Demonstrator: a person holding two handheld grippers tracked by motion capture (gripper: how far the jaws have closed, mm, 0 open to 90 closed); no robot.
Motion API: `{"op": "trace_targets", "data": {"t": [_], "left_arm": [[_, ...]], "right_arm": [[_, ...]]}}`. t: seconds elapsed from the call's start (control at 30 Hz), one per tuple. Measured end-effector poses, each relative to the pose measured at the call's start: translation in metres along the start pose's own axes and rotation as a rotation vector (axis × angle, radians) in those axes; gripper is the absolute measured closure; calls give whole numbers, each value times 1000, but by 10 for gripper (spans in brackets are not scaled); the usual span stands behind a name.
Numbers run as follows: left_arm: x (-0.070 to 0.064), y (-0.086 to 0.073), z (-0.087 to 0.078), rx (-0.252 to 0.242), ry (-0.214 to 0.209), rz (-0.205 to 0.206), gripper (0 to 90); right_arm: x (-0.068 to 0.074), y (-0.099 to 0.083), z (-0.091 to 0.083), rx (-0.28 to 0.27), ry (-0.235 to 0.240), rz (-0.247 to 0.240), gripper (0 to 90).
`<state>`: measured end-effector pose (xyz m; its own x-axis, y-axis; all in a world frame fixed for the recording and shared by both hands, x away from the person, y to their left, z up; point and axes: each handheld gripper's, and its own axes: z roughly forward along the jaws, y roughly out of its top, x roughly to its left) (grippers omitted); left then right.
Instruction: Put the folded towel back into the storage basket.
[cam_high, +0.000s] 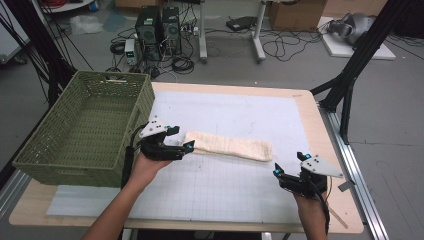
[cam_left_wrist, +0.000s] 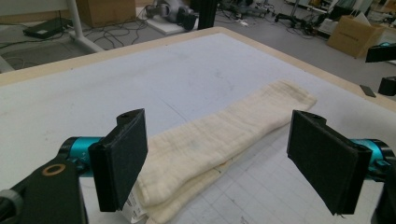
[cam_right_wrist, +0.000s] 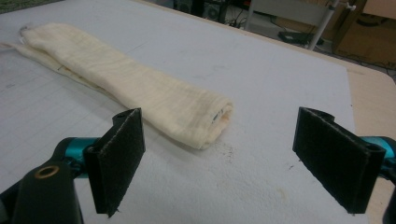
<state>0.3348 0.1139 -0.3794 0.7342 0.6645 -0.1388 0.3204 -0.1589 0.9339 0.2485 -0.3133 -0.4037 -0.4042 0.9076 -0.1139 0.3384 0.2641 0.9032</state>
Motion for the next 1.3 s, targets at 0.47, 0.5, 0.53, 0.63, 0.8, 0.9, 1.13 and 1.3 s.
{"op": "trace_targets", "data": {"t": [0.47,0.5,0.53,0.63,0.8,0.9,1.13,1.3], "left_arm": [[20,-10,30,53,45,-86,206],[21,-11,33,60,55,-90,213],[23,-12,36,79,61,-86,217],[27,-12,44,105,83,-90,223],[34,-19,56,158,116,-107,257],[38,-25,62,187,127,-133,298],[41,-33,71,258,166,-124,346],[39,-37,73,329,190,-79,386]], "right_arm": [[-1,-1,1,4,4,3,153],[-1,-1,2,7,4,7,153],[-1,-1,2,6,4,7,153],[-1,-1,2,9,6,7,153],[-2,-1,2,10,9,4,153],[-2,-2,3,14,9,9,152],[-3,-2,4,16,13,12,153],[-4,-3,4,16,13,12,153]]}}
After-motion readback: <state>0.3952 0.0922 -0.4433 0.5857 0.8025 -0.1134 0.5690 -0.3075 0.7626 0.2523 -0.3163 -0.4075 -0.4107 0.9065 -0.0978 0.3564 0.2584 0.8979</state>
